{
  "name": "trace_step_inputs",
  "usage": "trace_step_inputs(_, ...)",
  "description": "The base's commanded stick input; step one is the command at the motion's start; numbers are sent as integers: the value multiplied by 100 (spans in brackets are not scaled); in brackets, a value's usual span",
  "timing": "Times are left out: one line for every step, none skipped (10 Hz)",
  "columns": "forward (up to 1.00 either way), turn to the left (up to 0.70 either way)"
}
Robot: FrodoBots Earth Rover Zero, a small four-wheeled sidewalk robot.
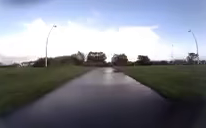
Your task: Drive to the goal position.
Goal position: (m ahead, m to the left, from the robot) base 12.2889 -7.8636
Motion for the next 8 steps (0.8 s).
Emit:
trace_step_inputs(45,0)
trace_step_inputs(45,0)
trace_step_inputs(45,0)
trace_step_inputs(45,0)
trace_step_inputs(45,0)
trace_step_inputs(45,0)
trace_step_inputs(45,0)
trace_step_inputs(45,0)
